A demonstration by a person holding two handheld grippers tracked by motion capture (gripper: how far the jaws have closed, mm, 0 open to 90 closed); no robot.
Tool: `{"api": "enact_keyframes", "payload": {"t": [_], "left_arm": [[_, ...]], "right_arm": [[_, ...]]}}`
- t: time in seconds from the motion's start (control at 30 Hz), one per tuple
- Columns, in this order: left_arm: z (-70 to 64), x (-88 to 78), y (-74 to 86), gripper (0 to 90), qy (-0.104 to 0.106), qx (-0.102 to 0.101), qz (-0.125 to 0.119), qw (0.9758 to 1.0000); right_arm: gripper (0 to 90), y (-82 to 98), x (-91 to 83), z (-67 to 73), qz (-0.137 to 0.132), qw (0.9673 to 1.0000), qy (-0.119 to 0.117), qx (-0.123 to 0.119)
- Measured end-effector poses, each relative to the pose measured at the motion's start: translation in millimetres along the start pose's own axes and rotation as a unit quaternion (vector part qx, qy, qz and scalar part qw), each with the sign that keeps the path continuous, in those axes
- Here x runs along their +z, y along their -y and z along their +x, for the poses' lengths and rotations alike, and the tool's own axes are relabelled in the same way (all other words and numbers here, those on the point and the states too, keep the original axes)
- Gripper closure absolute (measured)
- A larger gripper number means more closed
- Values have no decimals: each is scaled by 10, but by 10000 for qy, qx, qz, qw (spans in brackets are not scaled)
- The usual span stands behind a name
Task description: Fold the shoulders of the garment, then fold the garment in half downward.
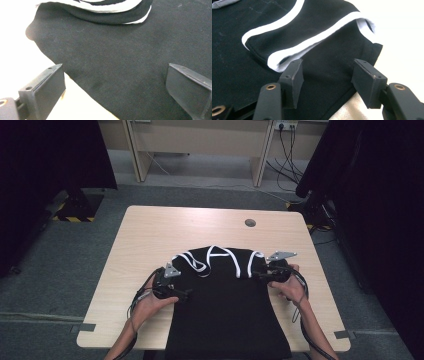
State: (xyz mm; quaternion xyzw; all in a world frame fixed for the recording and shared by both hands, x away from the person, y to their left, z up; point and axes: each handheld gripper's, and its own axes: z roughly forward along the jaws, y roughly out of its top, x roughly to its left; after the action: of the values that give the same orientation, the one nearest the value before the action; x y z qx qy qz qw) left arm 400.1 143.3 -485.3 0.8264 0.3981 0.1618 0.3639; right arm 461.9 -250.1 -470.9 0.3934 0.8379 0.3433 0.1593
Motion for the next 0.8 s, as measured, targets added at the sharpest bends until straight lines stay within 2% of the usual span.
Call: {"api": "enact_keyframes", "payload": {"t": [0.47,0.57,0.63,0.7,0.8], "left_arm": [[0,-2,0,28,0,-1,4,10000],[16,-14,-11,32,68,-73,21,9999],[34,-23,-35,36,13,-114,-8,9999],[59,-31,-76,37,-3,-134,-46,9999],[82,-41,-169,37,26,-200,-158,9997]], "right_arm": [[394,-6,13,9,-17,10000,7,0],[333,-21,-4,11,94,9998,-152,78],[298,-40,-25,0,184,9992,-247,245],[273,-51,-45,-14,197,9993,-158,280],[251,-62,-62,-32,105,9994,-156,283]]}}
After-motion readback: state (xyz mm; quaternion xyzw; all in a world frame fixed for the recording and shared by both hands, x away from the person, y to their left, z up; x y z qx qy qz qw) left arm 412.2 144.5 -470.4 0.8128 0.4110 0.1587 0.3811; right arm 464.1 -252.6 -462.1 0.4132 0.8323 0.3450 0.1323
